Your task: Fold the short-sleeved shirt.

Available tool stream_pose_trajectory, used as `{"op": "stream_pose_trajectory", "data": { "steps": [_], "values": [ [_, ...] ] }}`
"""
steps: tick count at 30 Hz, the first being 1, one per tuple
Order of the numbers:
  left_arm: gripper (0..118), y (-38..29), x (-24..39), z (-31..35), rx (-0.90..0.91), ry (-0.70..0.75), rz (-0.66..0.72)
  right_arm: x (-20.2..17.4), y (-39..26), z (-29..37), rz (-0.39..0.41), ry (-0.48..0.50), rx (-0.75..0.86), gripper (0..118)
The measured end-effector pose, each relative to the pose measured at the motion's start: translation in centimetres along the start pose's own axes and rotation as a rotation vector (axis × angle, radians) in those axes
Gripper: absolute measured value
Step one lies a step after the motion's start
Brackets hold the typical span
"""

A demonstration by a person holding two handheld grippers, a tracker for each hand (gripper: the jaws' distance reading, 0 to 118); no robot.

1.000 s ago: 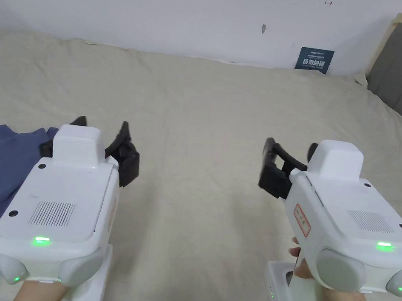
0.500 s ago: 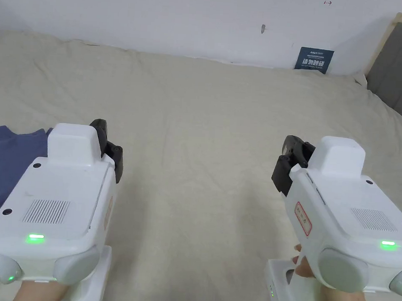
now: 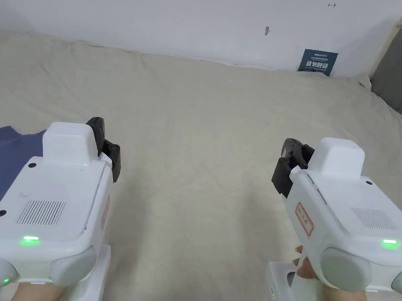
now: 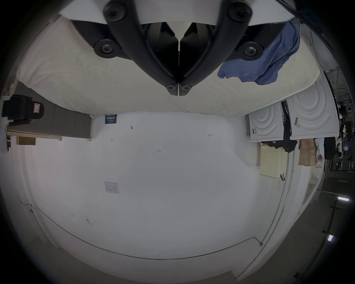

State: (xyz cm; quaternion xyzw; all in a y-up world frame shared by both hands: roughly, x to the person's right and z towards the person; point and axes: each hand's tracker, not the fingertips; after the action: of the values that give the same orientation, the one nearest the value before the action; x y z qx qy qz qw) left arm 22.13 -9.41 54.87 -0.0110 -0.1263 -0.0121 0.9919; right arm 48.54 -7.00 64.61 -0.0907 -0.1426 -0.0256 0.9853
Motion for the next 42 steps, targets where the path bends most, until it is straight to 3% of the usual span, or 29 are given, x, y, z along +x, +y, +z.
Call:
{"op": "stream_pose_trajectory", "data": {
  "steps": [4, 23, 36, 38, 41, 42],
  "values": [
    [0, 0.1, -1.8, 0.7, 0.006, 0.052, 0.003, -1.7, 0.3, -0.6, 0.021, 0.057, 0.008, 1],
    [0, -0.1, -14.6, 9.5, -0.016, 0.474, -0.007, -16.8, 0.4, -2.5, 0.102, 0.527, -0.003, 1],
    [3, -1.0, -17.5, 9.8, -0.063, 0.530, 0.011, -19.6, -0.1, -3.0, 0.137, 0.594, -0.029, 1],
    [17, -0.9, -18.0, 8.7, -0.108, 0.512, 0.007, -19.7, -0.1, -3.2, 0.139, 0.593, -0.033, 1],
    [63, -0.9, -19.4, 6.2, -0.195, 0.472, 0.001, -19.9, -0.1, -3.7, 0.141, 0.588, -0.038, 1],
    [72, -1.0, -20.1, 5.2, -0.214, 0.458, 0.006, -19.9, -0.1, -3.9, 0.140, 0.585, -0.041, 1]
  ]
}}
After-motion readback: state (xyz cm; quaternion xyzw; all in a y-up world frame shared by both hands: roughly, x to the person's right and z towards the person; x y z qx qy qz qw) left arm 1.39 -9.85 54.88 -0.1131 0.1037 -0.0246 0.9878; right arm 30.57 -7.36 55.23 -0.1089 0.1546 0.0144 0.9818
